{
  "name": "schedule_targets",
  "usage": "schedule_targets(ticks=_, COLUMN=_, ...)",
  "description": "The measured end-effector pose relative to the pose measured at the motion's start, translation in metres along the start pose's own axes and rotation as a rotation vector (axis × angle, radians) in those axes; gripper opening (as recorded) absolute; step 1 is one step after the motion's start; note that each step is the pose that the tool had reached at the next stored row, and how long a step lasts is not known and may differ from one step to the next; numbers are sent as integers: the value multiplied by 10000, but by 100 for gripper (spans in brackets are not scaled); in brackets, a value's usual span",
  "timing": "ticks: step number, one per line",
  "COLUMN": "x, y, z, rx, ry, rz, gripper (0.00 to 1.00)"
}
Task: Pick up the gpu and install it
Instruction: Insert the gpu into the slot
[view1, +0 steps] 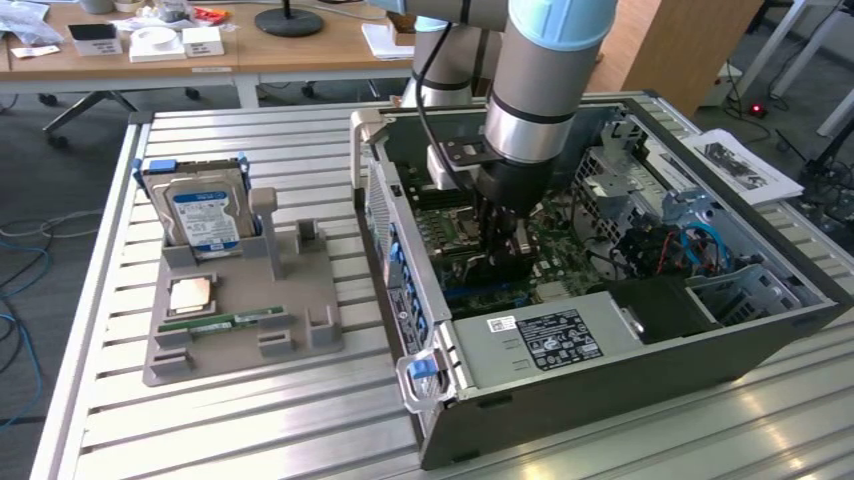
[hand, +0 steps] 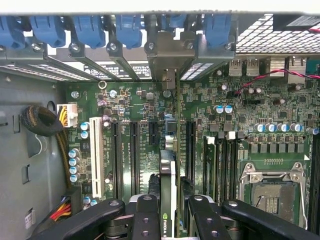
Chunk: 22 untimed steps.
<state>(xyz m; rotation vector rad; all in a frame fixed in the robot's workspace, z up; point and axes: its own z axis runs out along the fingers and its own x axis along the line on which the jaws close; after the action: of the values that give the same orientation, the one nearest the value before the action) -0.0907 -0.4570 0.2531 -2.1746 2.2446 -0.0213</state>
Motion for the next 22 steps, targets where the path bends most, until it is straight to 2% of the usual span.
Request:
schedule_targets(ticks=18, x=0, y=22, z=8, rx=98, ry=-3, rz=1, gripper=27)
schedule_targets(ticks=22, x=1, y=22, z=10, rx=104, ry=-5, rz=1, gripper=27)
